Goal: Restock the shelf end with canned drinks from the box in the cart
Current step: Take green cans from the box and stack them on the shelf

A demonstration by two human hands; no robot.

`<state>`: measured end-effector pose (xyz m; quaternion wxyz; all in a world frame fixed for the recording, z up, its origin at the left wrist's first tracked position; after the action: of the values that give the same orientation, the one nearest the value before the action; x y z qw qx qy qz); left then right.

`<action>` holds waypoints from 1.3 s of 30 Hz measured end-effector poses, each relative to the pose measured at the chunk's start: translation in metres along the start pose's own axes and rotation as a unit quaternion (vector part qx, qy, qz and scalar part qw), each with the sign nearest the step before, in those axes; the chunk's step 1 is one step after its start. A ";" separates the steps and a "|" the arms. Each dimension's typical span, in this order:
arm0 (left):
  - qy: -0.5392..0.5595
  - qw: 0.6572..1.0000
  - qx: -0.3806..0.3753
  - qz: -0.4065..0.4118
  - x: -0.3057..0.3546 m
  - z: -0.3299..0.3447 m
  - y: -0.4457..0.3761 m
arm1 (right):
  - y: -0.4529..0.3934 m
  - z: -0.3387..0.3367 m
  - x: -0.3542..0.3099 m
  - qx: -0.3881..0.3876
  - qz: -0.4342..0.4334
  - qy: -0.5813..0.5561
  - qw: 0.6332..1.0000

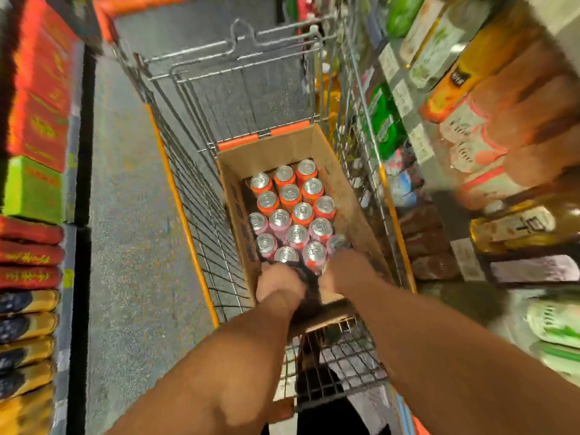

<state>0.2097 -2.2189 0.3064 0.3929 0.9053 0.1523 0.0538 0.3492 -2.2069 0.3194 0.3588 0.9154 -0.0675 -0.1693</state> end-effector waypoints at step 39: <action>0.286 0.616 0.091 0.728 0.031 -0.280 0.397 | 0.518 -0.191 -0.059 0.764 0.024 -0.328 0.554</action>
<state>0.2715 -2.2706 0.7863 0.0771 0.6888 -0.4484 0.5643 0.3619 -2.4513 0.8183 -0.5190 0.7245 -0.3069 -0.3340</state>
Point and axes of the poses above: each hand's wrist, its own y-axis away from the middle knuckle, its own z-axis out of the palm, x = y × z, the point moved 2 cm from there along -y, towards the middle knuckle, and after that the axes turned 13 degrees about -y, right-handed, at the moved point
